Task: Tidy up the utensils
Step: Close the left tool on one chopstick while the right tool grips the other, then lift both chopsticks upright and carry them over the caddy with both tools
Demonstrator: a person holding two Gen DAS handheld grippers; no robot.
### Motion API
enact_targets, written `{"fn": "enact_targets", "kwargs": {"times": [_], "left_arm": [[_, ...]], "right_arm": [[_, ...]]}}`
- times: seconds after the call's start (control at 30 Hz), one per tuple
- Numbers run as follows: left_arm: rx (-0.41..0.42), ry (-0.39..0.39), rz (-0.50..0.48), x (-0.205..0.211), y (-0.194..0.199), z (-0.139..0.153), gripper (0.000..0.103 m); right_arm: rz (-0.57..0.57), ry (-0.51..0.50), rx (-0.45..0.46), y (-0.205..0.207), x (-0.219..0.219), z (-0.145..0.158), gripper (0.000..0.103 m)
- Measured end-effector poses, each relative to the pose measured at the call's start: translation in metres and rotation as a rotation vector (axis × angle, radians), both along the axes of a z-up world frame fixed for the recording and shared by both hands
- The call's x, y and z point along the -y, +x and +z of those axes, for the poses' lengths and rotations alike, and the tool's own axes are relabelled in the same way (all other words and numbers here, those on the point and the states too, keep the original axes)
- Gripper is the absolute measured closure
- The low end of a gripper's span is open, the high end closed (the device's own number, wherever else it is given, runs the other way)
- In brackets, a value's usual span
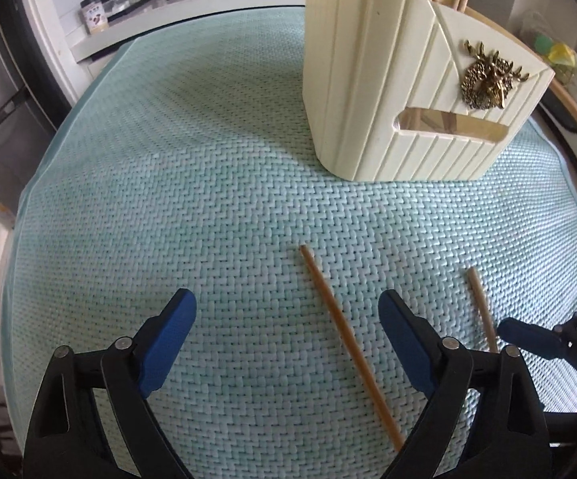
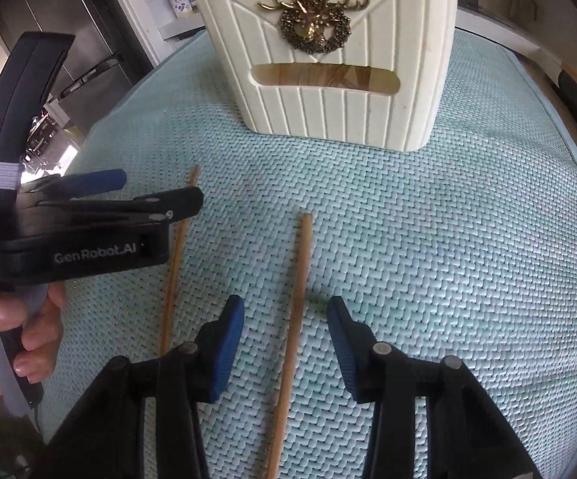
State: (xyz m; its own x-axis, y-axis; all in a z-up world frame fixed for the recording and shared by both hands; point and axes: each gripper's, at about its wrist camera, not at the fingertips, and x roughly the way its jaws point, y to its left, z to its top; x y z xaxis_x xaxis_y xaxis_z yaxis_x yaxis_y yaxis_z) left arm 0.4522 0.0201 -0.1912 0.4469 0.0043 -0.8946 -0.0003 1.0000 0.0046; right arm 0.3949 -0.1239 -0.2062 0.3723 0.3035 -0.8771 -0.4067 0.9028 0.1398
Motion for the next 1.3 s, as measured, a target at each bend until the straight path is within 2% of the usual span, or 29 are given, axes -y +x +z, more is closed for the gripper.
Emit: {"fn": "enact_targets", "kwargs": {"times": [0.03, 0.07, 0.13, 0.17, 0.23, 0.3, 0.37, 0.5, 0.57, 0.7, 0.93, 1.07, 1.3], "left_arm": [[-0.012, -0.005, -0.010, 0.002, -0.002, -0.003, 0.019], [-0.027, -0.012, -0.023, 0.004, -0.003, -0.007, 0.028], [-0.003, 0.012, -0.041, 0.010, -0.007, -0.007, 0.034], [0.004, 0.005, -0.050, 0.011, -0.009, -0.006, 0.041], [0.004, -0.009, -0.066, 0.014, -0.011, -0.005, 0.051], [0.006, -0.021, -0.085, 0.017, -0.011, -0.002, 0.080], [0.001, -0.047, -0.099, 0.018, -0.009, -0.002, 0.092], [-0.005, -0.107, -0.114, 0.011, -0.011, -0.001, 0.099], [0.000, -0.127, -0.114, 0.007, -0.015, 0.003, 0.099], [0.065, -0.153, -0.127, 0.001, -0.033, 0.030, 0.099], [0.197, -0.197, -0.143, -0.018, -0.070, 0.094, 0.099], [0.267, -0.221, -0.153, -0.023, -0.088, 0.126, 0.099], [0.338, -0.266, -0.140, -0.039, -0.121, 0.152, 0.099]], "right_arm": [[0.003, -0.014, 0.004, 0.001, -0.004, -0.001, 0.066], [0.005, -0.029, 0.011, 0.003, -0.011, -0.004, 0.068], [0.010, -0.056, 0.028, 0.003, -0.016, -0.005, 0.088], [0.010, -0.057, 0.035, 0.003, -0.018, -0.006, 0.092], [0.006, -0.047, 0.037, 0.004, -0.017, -0.007, 0.096], [0.002, -0.023, 0.032, 0.006, -0.015, -0.007, 0.097], [-0.014, 0.006, 0.031, 0.004, -0.005, -0.004, 0.097], [-0.058, 0.065, 0.047, 0.000, 0.011, 0.009, 0.097], [-0.075, 0.093, 0.069, -0.004, 0.018, 0.020, 0.097], [-0.097, 0.153, 0.119, -0.014, 0.031, 0.046, 0.097], [-0.108, 0.248, 0.207, -0.040, 0.048, 0.090, 0.097], [-0.109, 0.290, 0.249, -0.067, 0.068, 0.112, 0.097], [-0.119, 0.320, 0.308, -0.093, 0.089, 0.134, 0.097]]}}
